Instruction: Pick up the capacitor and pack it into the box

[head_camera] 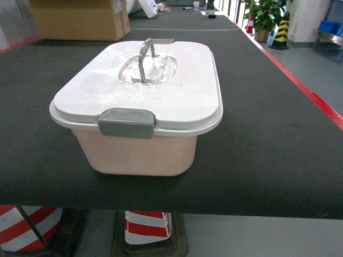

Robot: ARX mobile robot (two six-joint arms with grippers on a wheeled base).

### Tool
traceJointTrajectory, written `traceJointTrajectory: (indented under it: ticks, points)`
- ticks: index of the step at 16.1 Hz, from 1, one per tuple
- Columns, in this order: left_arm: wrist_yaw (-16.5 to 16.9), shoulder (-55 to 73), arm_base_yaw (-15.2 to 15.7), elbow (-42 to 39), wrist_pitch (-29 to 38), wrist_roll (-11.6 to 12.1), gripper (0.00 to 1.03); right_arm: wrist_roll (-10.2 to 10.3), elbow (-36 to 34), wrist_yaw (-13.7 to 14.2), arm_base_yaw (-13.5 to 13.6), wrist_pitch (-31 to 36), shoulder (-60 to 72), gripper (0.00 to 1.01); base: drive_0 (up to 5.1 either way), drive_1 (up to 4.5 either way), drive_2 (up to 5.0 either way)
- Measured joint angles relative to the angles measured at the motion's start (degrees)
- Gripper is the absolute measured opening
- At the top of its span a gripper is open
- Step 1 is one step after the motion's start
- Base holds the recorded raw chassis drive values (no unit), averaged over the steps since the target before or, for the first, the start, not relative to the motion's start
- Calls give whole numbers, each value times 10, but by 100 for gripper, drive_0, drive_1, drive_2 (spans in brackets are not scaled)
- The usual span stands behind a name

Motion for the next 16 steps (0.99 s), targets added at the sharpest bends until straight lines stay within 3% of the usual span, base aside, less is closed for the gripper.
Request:
traceJointTrajectory:
  ticks: [3,4,7,8,9,10,14,16]
  points:
    - [0,-93,17,-83,-64,-7,98,0,0,0,0,0,0,98,0,0,0]
    - [1,-119,12,-90,-102,-13,98,0,0,0,0,0,0,98,0,0,0]
    - [4,-133,9,-91,-115,-13,98,0,0,0,0,0,0,98,0,0,0]
    - [33,-166,20,-87,-200,-20,86,0,0,0,0,0,0,98,0,0,0]
    - [47,-206,30,-98,-237,-25,72,0,0,0,0,0,0,98,0,0,0]
    - [53,-229,38,-106,-250,-30,61,0,0,0,0,0,0,98,0,0,0]
    - [61,-254,46,-117,-266,-31,47,0,0,0,0,0,0,98,0,0,0]
    - [111,-296,96,-133,-297,-31,23,0,0,0,0,0,0,98,0,0,0]
